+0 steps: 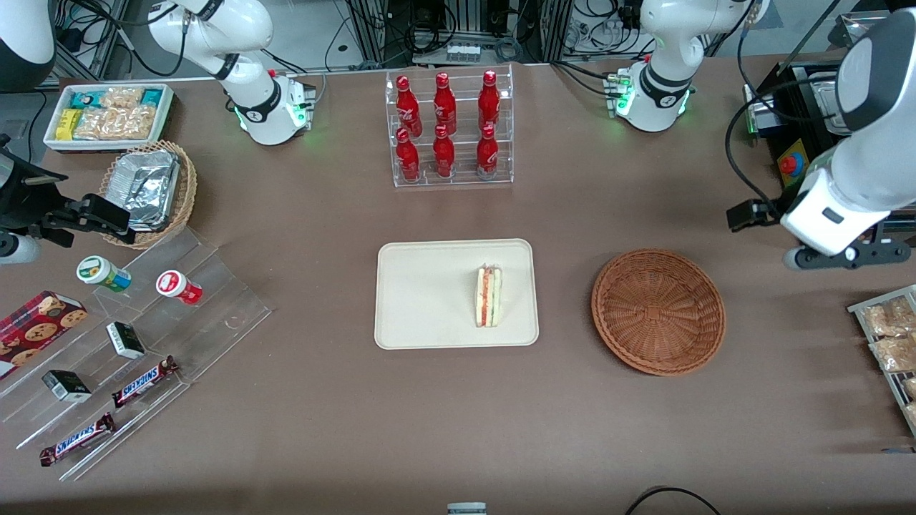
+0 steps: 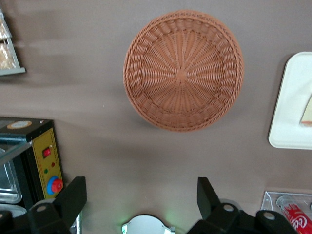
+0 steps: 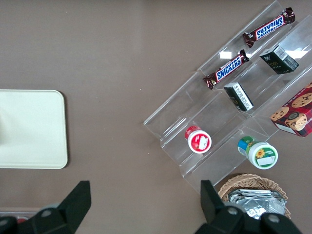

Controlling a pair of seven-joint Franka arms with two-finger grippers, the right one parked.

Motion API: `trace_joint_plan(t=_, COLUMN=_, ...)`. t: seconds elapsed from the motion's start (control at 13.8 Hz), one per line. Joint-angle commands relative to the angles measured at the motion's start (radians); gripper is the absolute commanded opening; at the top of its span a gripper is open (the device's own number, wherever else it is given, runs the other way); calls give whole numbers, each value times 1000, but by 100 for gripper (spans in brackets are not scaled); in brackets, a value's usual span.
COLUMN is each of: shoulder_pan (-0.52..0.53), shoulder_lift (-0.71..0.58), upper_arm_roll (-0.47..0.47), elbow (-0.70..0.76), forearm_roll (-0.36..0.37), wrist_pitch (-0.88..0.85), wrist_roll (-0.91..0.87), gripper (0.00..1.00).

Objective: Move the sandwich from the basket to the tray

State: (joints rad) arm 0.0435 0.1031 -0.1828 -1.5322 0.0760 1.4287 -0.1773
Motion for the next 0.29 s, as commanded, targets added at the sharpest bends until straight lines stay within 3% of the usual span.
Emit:
trace_joint_plan(t=0.0, shoulder_pan=-63, shoulder_lift=-106, upper_arm_roll=74, elbow=-109, forearm_roll=-22, wrist_pitch=2, wrist_roll=28, gripper=100)
trace_joint_plan(t=0.22, shoulder_pan=-102, shoulder_lift=-140, upper_arm_roll=108, elbow=-144, forearm_roll=-24, wrist_pitch=1, wrist_roll=30, gripper=100)
